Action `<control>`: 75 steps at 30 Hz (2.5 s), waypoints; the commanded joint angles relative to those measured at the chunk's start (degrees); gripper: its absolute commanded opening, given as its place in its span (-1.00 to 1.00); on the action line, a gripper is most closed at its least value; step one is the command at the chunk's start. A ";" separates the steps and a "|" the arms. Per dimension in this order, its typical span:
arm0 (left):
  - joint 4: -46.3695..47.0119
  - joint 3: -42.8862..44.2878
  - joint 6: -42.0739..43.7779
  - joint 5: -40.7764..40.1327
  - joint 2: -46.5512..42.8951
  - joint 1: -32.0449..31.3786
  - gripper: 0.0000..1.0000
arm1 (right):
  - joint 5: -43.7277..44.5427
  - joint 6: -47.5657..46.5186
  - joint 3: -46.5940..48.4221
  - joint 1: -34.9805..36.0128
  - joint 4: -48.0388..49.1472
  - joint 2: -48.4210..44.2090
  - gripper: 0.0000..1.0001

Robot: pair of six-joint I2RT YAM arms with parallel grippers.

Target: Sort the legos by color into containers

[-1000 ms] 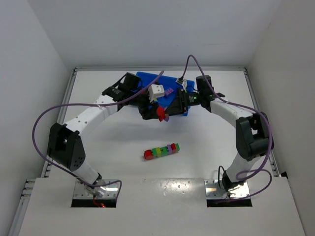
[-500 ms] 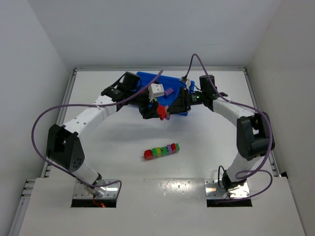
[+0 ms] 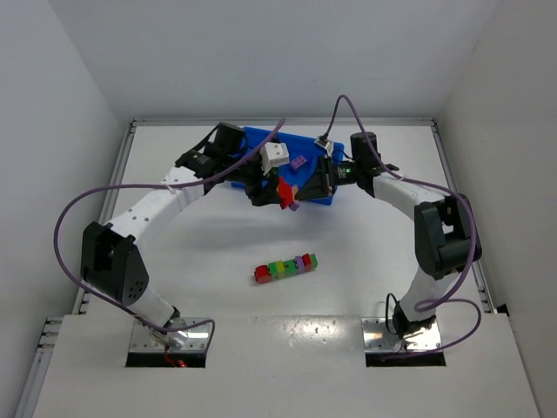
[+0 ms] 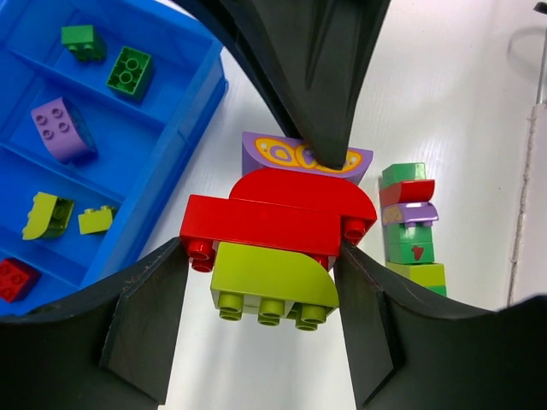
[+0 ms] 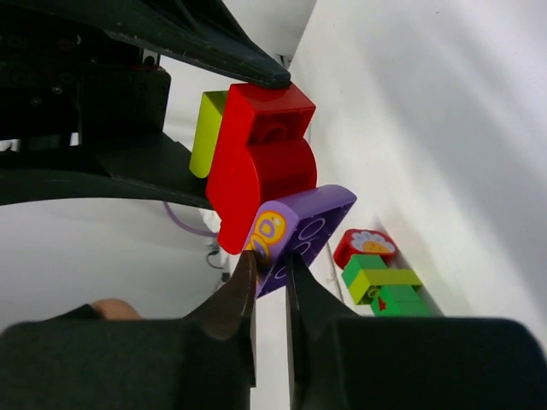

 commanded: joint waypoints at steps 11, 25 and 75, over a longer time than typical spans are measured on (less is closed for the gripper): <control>3.82 -2.82 -0.93 2.57 -3.76 0.76 -0.59 | -4.30 2.81 1.34 -4.36 8.15 -0.02 -1.00; 4.35 -5.63 -0.93 1.43 -4.90 1.82 -0.59 | -3.24 2.81 3.00 -9.03 8.67 1.64 -1.00; 28.78 -29.61 -12.55 6.18 -22.03 8.94 -0.66 | 8.09 -13.63 -3.15 1.17 -10.41 5.59 -0.47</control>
